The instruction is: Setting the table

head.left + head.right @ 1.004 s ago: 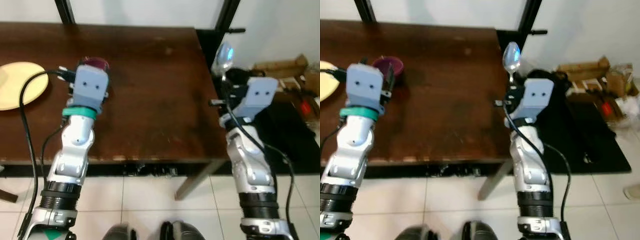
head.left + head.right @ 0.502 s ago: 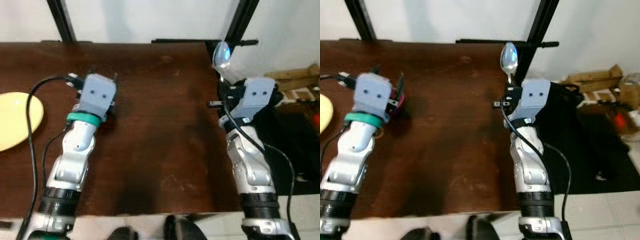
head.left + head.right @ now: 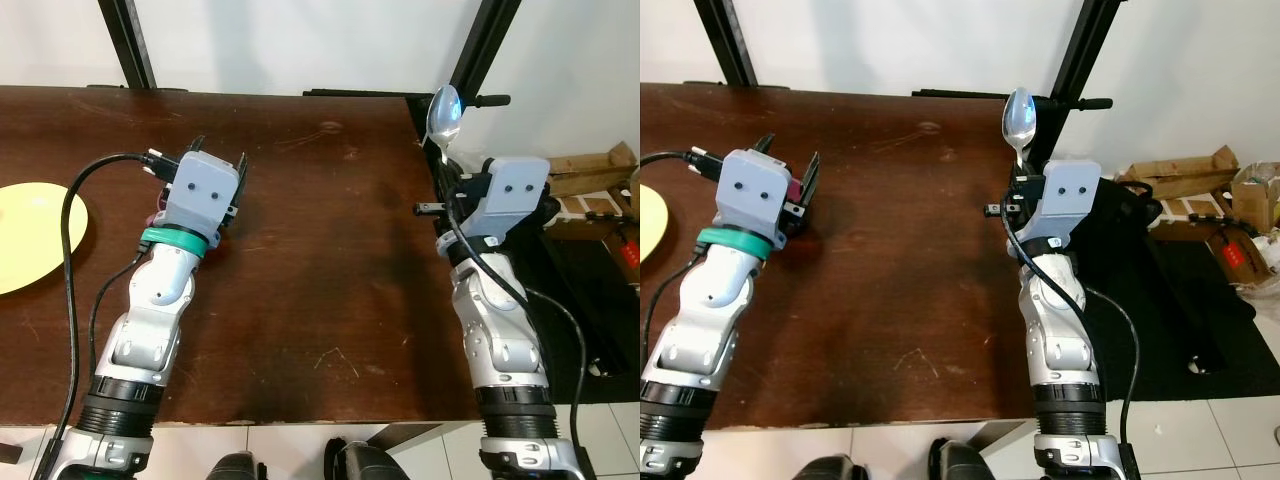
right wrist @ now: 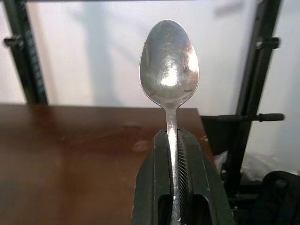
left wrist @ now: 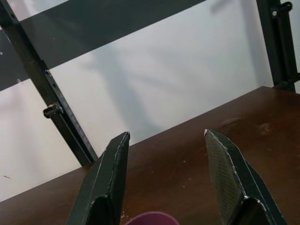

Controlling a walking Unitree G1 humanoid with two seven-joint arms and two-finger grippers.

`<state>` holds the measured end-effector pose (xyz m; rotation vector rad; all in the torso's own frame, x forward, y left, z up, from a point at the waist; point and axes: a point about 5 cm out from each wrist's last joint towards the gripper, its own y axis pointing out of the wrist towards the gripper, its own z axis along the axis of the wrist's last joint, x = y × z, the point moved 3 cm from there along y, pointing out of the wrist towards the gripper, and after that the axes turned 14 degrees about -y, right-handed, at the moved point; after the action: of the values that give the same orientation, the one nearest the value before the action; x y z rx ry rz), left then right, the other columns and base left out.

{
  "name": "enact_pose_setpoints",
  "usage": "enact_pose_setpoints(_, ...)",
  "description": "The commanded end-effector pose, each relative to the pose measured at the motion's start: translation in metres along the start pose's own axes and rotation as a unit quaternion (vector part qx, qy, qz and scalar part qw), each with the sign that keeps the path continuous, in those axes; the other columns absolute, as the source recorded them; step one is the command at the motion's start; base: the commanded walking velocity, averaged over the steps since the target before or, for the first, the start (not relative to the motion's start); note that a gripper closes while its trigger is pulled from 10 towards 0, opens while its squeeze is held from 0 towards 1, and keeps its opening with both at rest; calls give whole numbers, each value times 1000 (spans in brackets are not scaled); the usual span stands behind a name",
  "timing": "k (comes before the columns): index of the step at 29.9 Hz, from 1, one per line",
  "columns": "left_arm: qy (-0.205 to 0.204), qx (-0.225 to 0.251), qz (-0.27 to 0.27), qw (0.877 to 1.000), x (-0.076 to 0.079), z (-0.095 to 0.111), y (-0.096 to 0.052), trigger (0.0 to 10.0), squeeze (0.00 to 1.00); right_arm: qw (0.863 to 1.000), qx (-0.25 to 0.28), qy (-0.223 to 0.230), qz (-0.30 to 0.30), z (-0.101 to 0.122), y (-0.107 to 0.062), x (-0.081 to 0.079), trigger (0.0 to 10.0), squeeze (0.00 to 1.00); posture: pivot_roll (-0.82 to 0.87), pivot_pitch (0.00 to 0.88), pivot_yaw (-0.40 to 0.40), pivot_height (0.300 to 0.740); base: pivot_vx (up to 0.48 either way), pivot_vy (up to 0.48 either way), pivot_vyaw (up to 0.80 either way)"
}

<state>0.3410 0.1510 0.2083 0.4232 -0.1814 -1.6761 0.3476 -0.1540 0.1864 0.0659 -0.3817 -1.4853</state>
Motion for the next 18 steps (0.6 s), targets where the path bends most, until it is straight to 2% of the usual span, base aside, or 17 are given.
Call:
enact_pose_setpoints(1, 0, 1, 8, 1000, -7, 5, 3, 10000, 0, 999, -5, -5, 52, 1, -2, -12, 10000, 0, 57, 6, 10, 740, 0, 0, 0)
enact_pose_setpoints(5, -2, -8, 12, 1000, -13, 4, 4, 10000, 0, 995, -11, -17, 96, 0, -3, -24, 10000, 0, 57, 6, 10, 740, 0, 0, 0)
enact_pose_setpoints(8, 2, -26, -5, 1000, -19, 1, 5, 10000, 0, 990, -28, -4, 135, -5, -3, -38, 10000, 0, 62, 14, 5, 740, 0, 0, 0)
enact_pose_setpoints(10, 2, -26, -5, 1000, -19, 1, 5, 10000, 0, 990, -28, -4, 135, -5, -3, -38, 10000, 0, 62, 14, 5, 740, 0, 0, 0)
enact_pose_setpoints(11, 4, -40, -35, 999, -19, 0, 4, 10000, 0, 989, -36, 12, 145, -6, -1, -45, 10000, 0, 74, 23, -3, 740, 0, 0, 0)
enact_pose_setpoints(12, 0, -57, -90, 994, -18, 3, 0, 10000, 0, 987, -51, 34, 148, -8, 5, -53, 10000, 0, 95, 39, -15, 740, 0, 0, 0)
enact_pose_setpoints(14, 0, -57, -90, 994, -18, 3, 0, 10000, 0, 987, -51, 34, 148, -8, 5, -53, 10000, 0, 95, 39, -15, 740, 0, 0, 0)
enact_pose_setpoints(15, -9, -68, -147, 987, -19, 11, -5, 10000, 0, 986, -74, 52, 137, -13, 14, -60, 10000, 0, 103, 43, -20, 740, 0, 0, 0)
enact_pose_setpoints(16, -9, -68, -147, 987, -19, 11, -5, 10000, 0, 986, -74, 52, 137, -13, 14, -60, 10000, 0, 103, 43, -20, 740, 0, 0, 0)
enact_pose_setpoints(17, -20, -74, -193, 978, -20, 21, -10, 10000, 0, 986, -99, 68, 118, -18, 23, -64, 10000, 0, 117, 48, -27, 740, 0, 0, 0)
enact_pose_setpoints(18, -20, -74, -193, 978, -20, 21, -10, 10000, 0, 986, -99, 68, 118, -18, 23, -64, 10000, 0, 117, 48, -27, 740, 0, 0, 0)
